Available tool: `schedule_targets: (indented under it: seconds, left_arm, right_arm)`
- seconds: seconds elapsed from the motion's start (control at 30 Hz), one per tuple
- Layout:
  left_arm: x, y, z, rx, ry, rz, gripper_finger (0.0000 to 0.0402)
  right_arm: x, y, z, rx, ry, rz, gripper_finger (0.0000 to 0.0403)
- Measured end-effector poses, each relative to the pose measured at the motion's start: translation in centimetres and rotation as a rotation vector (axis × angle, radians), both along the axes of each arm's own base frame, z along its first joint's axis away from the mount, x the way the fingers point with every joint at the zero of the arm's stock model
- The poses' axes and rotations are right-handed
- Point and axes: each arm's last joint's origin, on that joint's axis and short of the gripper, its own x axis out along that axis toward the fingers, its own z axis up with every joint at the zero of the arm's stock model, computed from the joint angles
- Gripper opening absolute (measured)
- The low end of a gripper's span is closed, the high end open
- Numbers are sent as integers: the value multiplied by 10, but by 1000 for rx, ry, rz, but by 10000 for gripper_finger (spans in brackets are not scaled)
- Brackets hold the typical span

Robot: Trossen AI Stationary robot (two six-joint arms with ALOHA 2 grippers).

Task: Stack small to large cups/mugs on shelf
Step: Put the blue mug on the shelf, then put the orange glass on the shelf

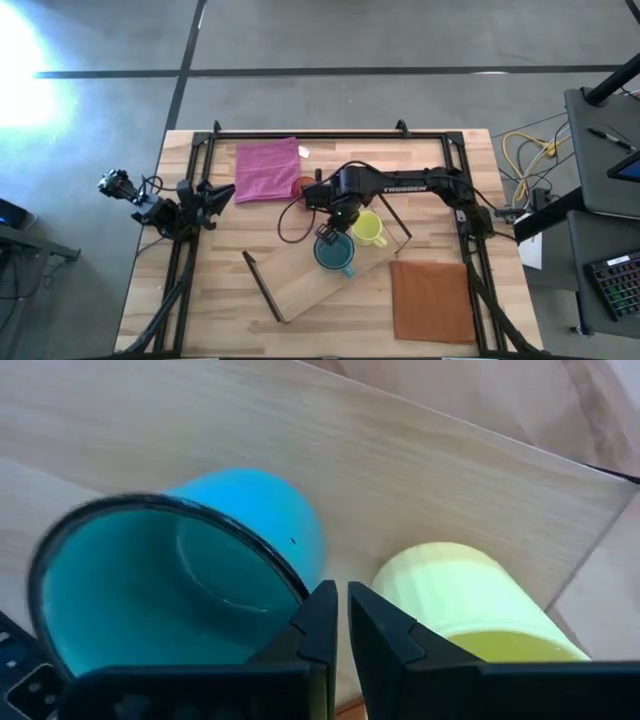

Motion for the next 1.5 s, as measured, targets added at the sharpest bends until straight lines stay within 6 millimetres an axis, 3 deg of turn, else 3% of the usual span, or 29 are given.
schedule_targets:
  seconds: [0.17, 0.37, 0.6, 0.87, 1.27, 1.5]
  left_arm:
    - [0, 0, 0, -3, -4, -1, 73]
    - [-1, 1, 1, -8, -13, -1, 73]
    - [-1, 1, 1, -11, -14, -1, 73]
    - [-1, 1, 1, -13, -17, -1, 73]
    - [-2, 1, 3, -14, -19, -1, 73]
    - [-2, 1, 3, -15, -21, -1, 73]
  right_arm:
    - [-2, -5, 1, -150, 15, -20, 22]
    - [7, -30, 15, -182, -118, -91, 32]
    - [15, -74, 16, -176, -230, -185, 103]
    - [26, -113, -7, -200, -243, -197, 167]
    - [42, -120, -39, -198, -225, -184, 165]
    - [46, -121, -46, -203, -238, -201, 128]
